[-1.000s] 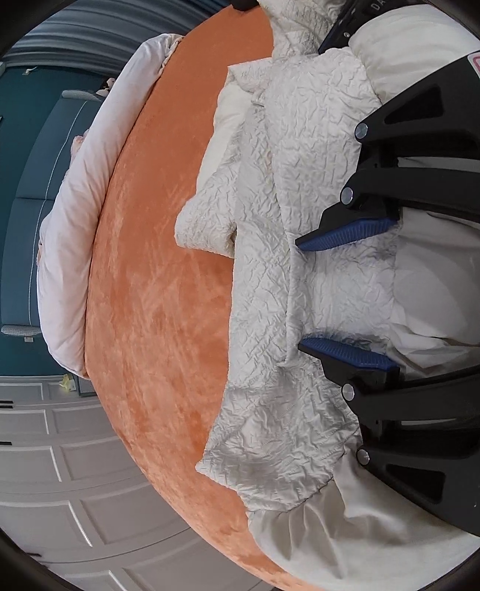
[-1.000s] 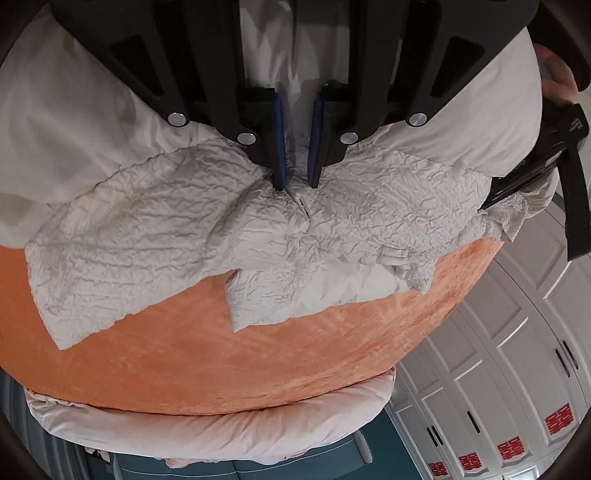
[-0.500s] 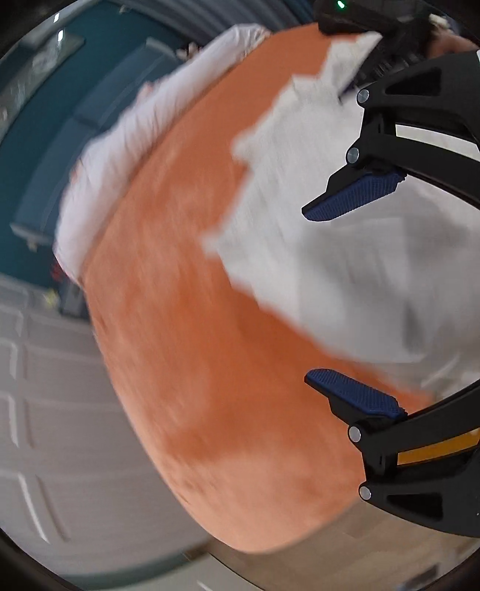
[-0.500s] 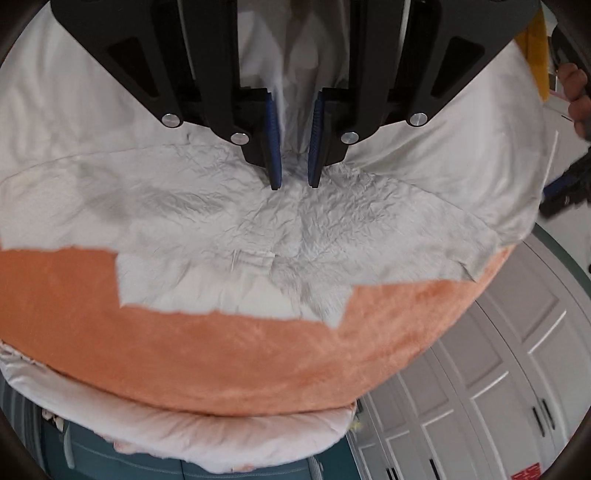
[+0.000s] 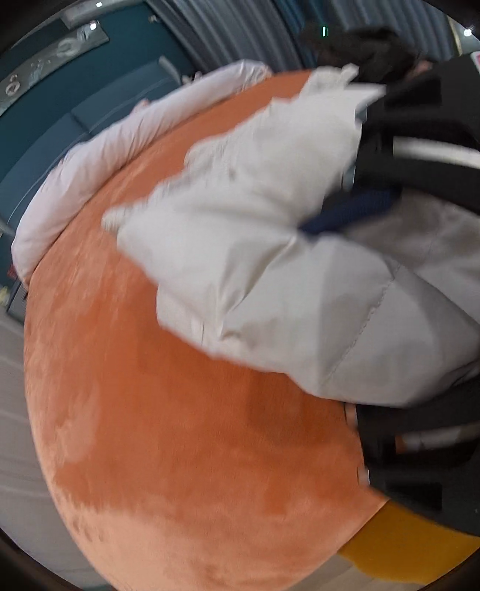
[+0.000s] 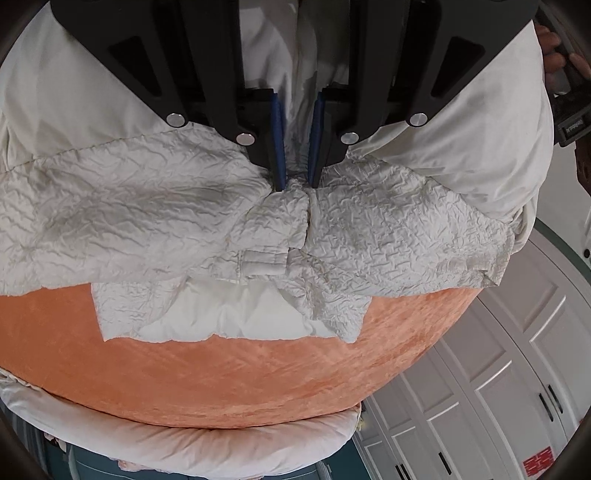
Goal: Fold large clothes
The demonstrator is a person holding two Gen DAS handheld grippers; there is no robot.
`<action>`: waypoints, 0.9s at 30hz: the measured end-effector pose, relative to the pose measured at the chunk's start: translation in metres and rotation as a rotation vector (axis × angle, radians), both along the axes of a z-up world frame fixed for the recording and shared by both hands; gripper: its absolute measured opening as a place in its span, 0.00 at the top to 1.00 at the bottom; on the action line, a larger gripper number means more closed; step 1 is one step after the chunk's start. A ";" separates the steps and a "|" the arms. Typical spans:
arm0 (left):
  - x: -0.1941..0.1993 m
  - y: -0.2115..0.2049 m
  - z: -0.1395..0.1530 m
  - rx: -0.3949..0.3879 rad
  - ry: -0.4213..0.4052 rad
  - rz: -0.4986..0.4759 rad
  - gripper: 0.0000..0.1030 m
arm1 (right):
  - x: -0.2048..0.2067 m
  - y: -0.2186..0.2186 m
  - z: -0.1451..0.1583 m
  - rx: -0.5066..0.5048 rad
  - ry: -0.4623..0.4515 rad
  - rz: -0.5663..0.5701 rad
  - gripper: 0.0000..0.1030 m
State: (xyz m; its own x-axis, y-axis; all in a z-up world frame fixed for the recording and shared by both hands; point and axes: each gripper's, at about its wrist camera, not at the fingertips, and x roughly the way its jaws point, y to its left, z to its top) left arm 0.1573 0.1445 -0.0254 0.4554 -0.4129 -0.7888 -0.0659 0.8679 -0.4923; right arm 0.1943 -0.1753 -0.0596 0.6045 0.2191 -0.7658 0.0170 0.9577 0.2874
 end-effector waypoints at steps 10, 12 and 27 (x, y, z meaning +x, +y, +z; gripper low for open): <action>-0.053 -0.107 0.158 0.003 -0.299 -0.252 0.89 | -0.003 -0.012 0.006 0.074 0.015 -0.001 0.89; -0.066 -0.155 0.179 0.035 -0.361 -0.327 0.89 | -0.011 -0.026 0.013 0.132 0.029 -0.016 0.89; -0.142 -0.422 0.101 0.314 -0.391 -0.762 0.88 | -0.228 -0.236 0.083 0.333 -0.156 -0.331 0.73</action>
